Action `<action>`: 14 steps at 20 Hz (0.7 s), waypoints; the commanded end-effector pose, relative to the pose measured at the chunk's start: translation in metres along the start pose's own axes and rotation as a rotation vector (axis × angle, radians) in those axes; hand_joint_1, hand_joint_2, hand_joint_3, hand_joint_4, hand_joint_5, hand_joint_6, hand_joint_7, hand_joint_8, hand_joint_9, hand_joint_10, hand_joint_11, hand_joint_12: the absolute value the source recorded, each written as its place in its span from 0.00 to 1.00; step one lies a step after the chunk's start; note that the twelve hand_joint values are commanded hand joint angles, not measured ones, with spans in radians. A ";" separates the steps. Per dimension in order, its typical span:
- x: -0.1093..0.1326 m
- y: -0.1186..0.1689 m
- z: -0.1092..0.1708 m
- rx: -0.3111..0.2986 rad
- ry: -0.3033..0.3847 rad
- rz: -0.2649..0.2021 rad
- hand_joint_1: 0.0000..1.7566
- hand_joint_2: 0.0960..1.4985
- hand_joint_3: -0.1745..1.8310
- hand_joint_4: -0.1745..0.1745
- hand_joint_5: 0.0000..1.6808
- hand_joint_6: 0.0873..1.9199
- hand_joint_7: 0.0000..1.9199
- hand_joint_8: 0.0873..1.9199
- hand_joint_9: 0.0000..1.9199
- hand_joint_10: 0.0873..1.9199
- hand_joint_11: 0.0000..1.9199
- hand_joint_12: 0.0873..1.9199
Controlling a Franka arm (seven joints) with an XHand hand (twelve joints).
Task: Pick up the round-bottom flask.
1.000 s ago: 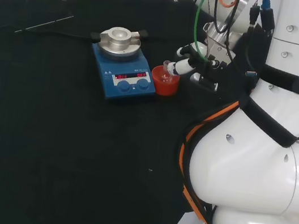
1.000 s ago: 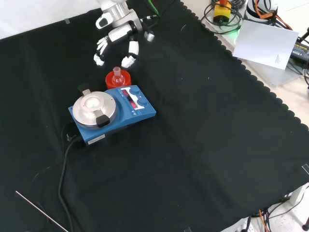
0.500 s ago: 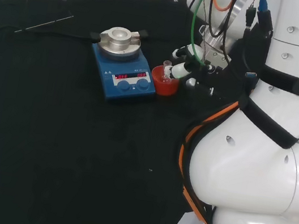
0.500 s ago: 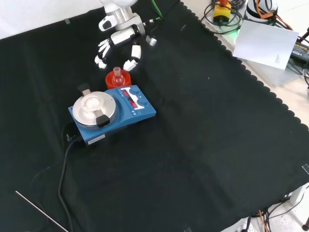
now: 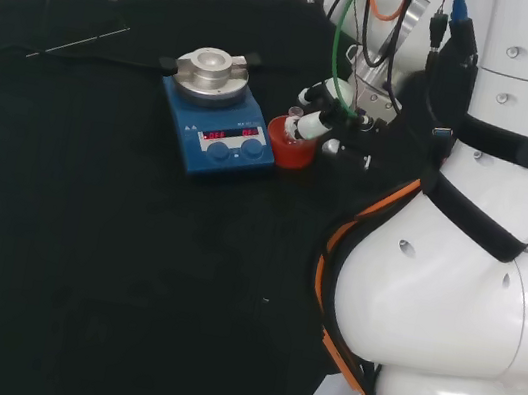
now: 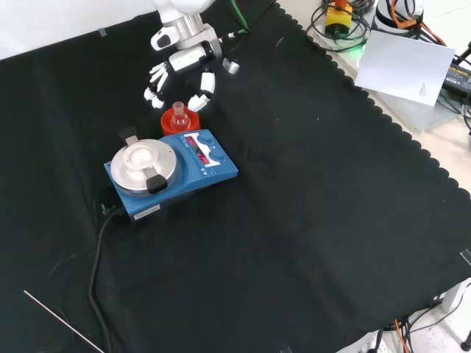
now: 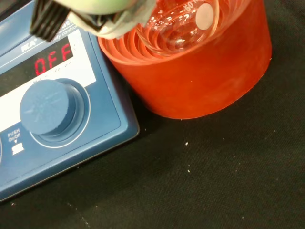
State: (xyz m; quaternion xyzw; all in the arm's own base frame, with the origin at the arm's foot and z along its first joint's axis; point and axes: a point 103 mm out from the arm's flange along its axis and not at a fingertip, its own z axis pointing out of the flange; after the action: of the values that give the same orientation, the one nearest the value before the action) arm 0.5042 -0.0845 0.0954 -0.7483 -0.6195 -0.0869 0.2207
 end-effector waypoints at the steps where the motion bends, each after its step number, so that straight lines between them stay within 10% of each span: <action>1: 0.002 0.001 0.003 -0.013 -0.004 -0.001 0.52 0.35 0.47 0.43 0.39 0.11 0.13 0.26 0.19 0.30 0.00 0.68; 5: 0.002 0.002 0.003 -0.020 -0.007 0.001 0.52 0.35 0.47 0.44 0.35 0.29 0.14 0.26 0.19 0.29 0.00 0.69; 14: 0.004 0.005 0.004 -0.022 -0.010 -0.003 0.53 0.36 0.47 0.44 0.37 0.36 0.15 0.27 0.20 0.30 0.01 0.69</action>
State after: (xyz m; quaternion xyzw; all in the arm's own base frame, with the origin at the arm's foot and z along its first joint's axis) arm 0.5091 -0.0811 0.0924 -0.7512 -0.6196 -0.0902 0.2089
